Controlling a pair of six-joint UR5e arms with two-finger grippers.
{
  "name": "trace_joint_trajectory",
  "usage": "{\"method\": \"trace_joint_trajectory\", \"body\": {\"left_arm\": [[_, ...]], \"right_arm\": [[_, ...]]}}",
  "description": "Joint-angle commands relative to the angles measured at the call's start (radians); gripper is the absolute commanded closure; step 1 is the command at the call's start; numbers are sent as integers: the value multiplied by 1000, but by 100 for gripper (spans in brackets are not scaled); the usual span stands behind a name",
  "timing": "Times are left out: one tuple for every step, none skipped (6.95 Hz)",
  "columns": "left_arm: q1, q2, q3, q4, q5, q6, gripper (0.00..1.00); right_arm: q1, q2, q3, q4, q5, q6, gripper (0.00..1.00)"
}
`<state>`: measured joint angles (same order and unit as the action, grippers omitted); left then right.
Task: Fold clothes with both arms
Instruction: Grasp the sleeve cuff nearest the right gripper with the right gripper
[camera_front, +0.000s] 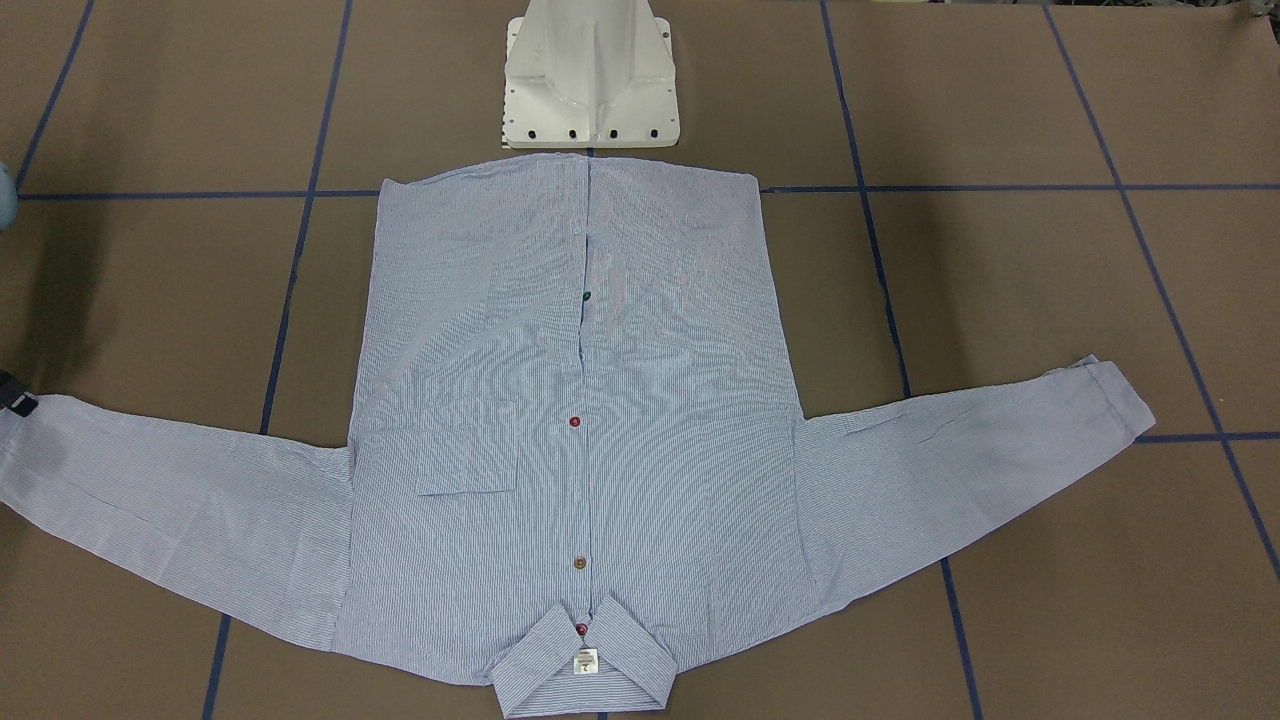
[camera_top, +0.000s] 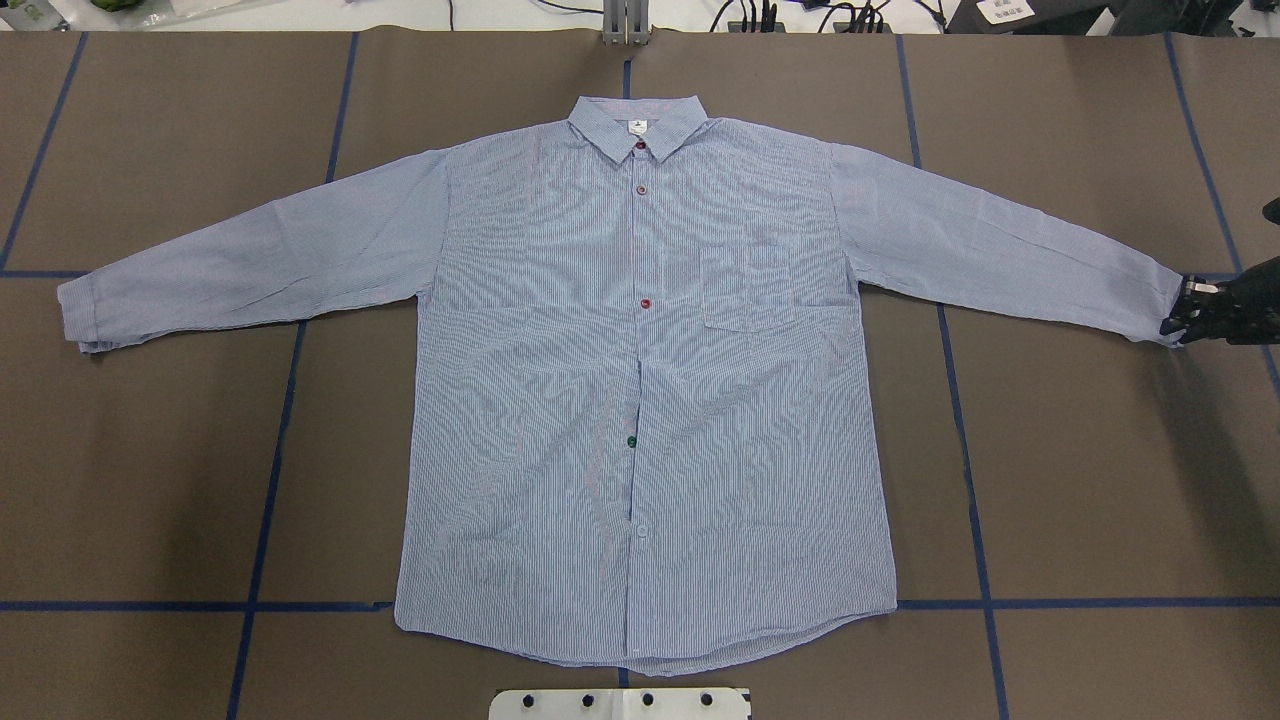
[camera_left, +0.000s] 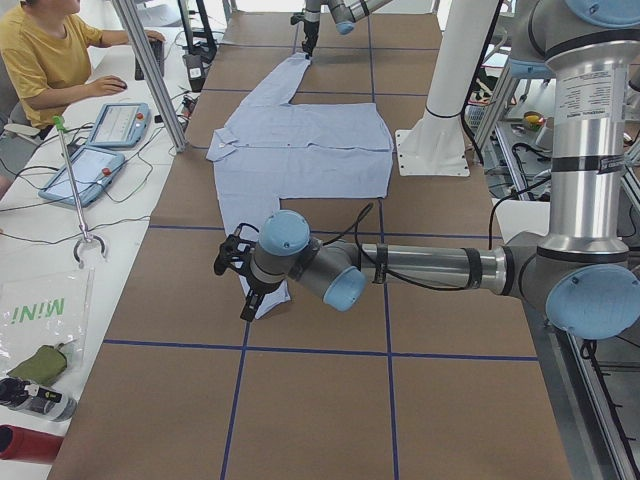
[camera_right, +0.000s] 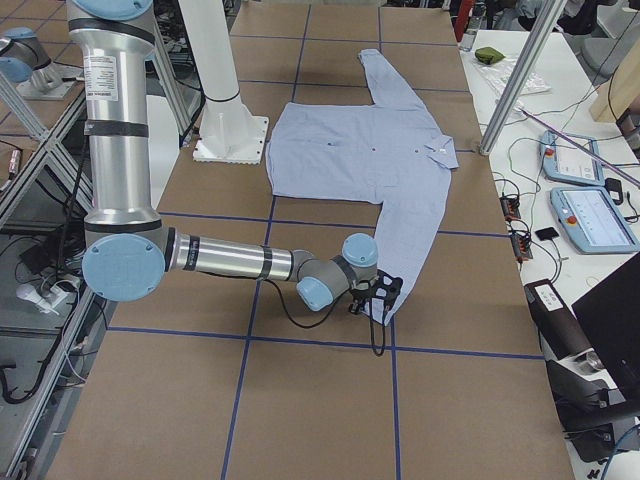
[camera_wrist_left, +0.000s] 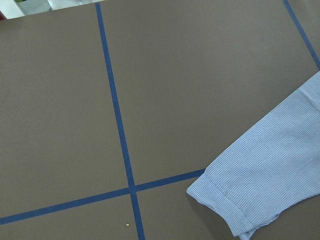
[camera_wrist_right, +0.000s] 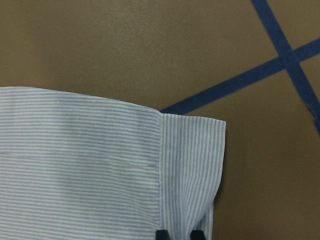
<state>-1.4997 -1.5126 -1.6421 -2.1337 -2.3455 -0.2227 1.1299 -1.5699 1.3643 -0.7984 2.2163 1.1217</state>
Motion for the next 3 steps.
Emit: {"method": "trace_joint_trajectory", "body": {"left_arm": [[1, 0, -1, 0, -2, -3, 0], [1, 0, -2, 0, -5, -3, 0], [1, 0, -2, -2, -6, -3, 0]], "right_arm": [[2, -7, 33, 7, 0, 4, 100], [5, -9, 82, 5, -1, 4, 100], [7, 4, 155, -11, -4, 6, 100]]}}
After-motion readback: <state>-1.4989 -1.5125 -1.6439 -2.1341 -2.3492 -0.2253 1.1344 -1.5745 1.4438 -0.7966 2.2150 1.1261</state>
